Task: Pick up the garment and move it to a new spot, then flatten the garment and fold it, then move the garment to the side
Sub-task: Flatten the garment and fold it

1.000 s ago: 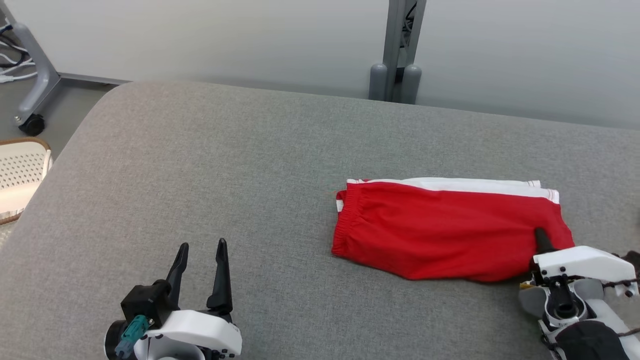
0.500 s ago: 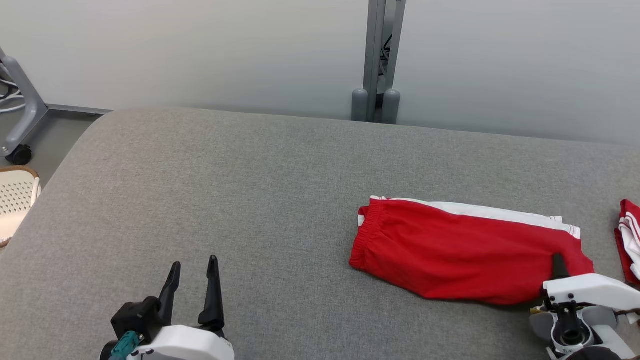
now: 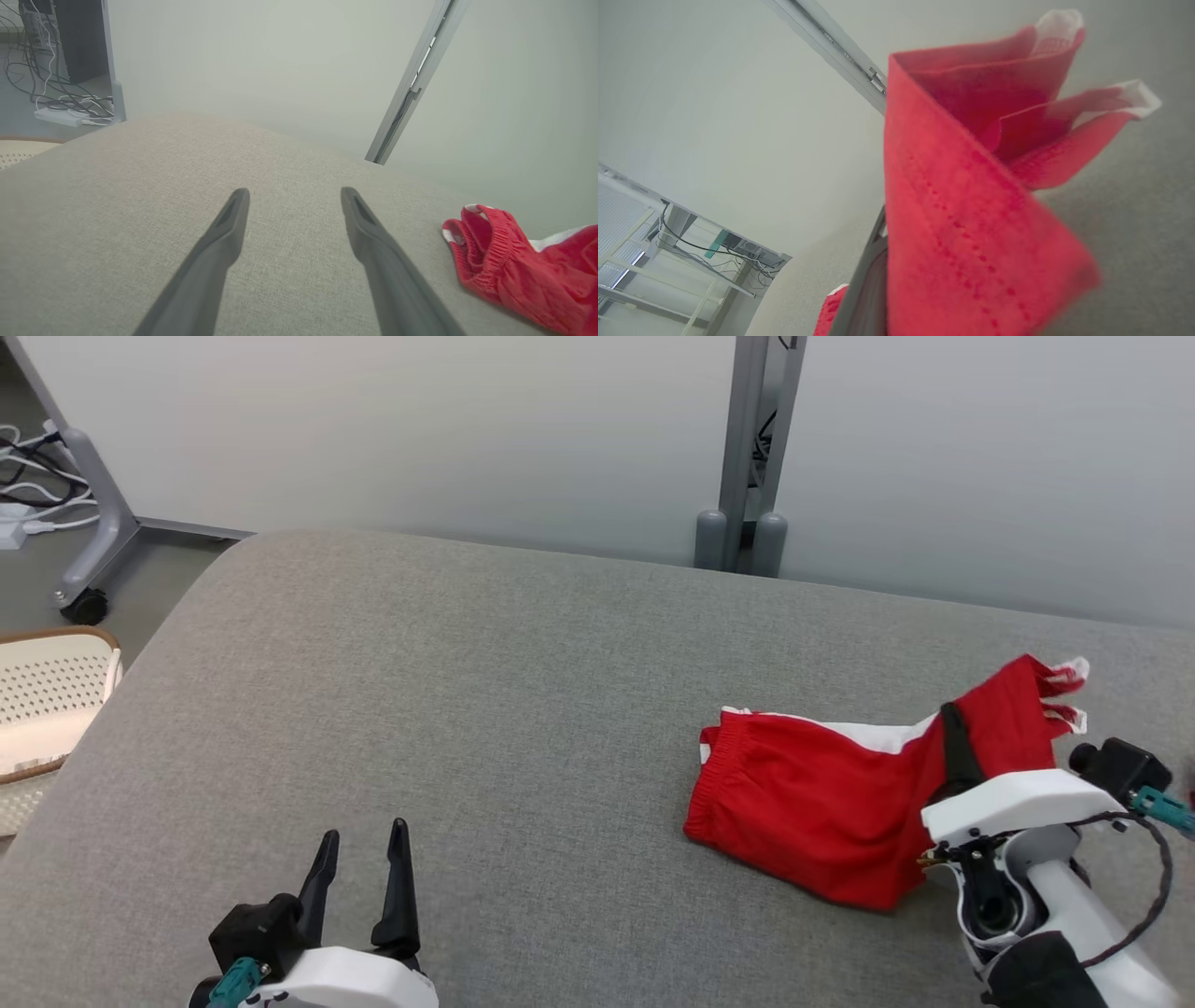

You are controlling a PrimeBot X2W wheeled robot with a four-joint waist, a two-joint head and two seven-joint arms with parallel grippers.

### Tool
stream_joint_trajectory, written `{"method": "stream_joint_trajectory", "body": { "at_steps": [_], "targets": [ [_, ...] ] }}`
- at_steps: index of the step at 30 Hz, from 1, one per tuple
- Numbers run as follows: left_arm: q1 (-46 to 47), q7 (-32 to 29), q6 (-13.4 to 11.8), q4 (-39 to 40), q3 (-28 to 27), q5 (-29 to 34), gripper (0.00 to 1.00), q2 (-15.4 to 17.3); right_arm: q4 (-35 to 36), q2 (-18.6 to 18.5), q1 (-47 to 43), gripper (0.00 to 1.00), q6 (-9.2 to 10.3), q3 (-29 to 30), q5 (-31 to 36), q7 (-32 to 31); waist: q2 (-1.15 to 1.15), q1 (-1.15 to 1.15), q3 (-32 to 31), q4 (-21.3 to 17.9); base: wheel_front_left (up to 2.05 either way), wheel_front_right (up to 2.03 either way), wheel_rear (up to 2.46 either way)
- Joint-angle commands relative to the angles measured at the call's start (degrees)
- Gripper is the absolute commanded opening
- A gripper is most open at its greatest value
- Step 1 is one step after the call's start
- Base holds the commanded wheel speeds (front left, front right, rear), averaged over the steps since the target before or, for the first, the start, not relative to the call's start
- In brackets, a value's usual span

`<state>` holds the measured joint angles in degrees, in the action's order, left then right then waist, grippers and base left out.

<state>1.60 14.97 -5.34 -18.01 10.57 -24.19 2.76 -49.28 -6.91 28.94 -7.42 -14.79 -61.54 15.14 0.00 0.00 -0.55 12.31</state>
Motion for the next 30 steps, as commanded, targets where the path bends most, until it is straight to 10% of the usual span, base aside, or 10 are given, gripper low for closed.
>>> {"method": "stream_joint_trajectory", "body": {
  "at_steps": [1, 21, 23, 24, 30],
  "targets": [
    [0.10, 0.16, -0.20, 0.10, -0.30, 0.10, 1.00, 0.27, 0.85, 0.59, 0.14, 0.00, -0.14, -0.78, 1.63, 0.04, 0.00, 0.00, 0.14, 1.09, 0.00, 0.00, 0.00],
    [1.60, 0.16, -0.77, 0.53, 1.48, -2.32, 1.00, 0.27, -7.27, 3.69, 2.71, 0.00, -0.14, -14.75, 12.06, -3.51, 0.00, 0.00, 3.88, 8.57, 0.00, 0.00, 0.00],
    [1.79, 0.16, -1.11, 0.54, 1.97, -2.66, 1.00, 0.26, -9.14, 3.72, 3.58, 0.50, -0.14, -16.23, 12.52, -4.34, 0.00, 0.00, 4.35, 9.19, 0.00, 0.00, 0.00],
    [1.83, 0.16, -1.22, 0.58, 2.10, -2.76, 1.00, 0.26, -10.03, 3.74, 3.86, 1.00, -0.14, -16.64, 12.79, -4.58, 0.00, 0.00, 4.48, 9.35, 0.00, 0.00, 0.00],
    [2.00, 0.16, -1.36, 0.63, 2.42, -3.03, 1.00, 0.27, -11.61, 3.78, 5.06, 1.00, -0.14, -19.36, 14.33, -3.31, 0.00, 0.00, 4.81, 9.76, 0.00, 0.00, 0.00]
  ]
}}
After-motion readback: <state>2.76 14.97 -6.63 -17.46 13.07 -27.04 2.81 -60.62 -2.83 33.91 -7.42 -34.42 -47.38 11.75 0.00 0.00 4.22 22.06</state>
